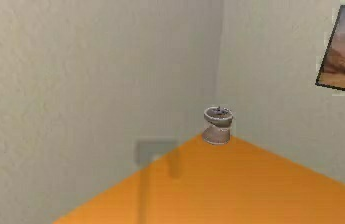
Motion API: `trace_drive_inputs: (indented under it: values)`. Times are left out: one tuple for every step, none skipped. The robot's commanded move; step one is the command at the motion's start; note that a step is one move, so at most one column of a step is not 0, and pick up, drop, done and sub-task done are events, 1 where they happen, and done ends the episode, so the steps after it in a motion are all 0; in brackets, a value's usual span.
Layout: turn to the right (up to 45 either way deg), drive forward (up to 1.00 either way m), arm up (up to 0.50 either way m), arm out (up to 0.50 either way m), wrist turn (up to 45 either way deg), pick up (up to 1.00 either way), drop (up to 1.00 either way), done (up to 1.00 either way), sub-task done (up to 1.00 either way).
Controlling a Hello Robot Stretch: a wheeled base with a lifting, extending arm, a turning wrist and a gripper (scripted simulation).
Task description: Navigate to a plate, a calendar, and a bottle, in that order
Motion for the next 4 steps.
trace_drive_inputs:
  values:
    - [45.0, 0.00, 0.00, 0.00, 0.0, 0.00, 0.00, 0.00, 0.00]
    - [42.0, 0.00, 0.00, 0.00, 0.0, 0.00, 0.00, 0.00, 0.00]
    - [0.0, 1.00, 0.00, 0.00, 0.0, 0.00, 0.00, 0.00, 0.00]
    - [3.0, 0.00, 0.00, 0.00, 0.0, 0.00, 0.00, 0.00, 0.00]
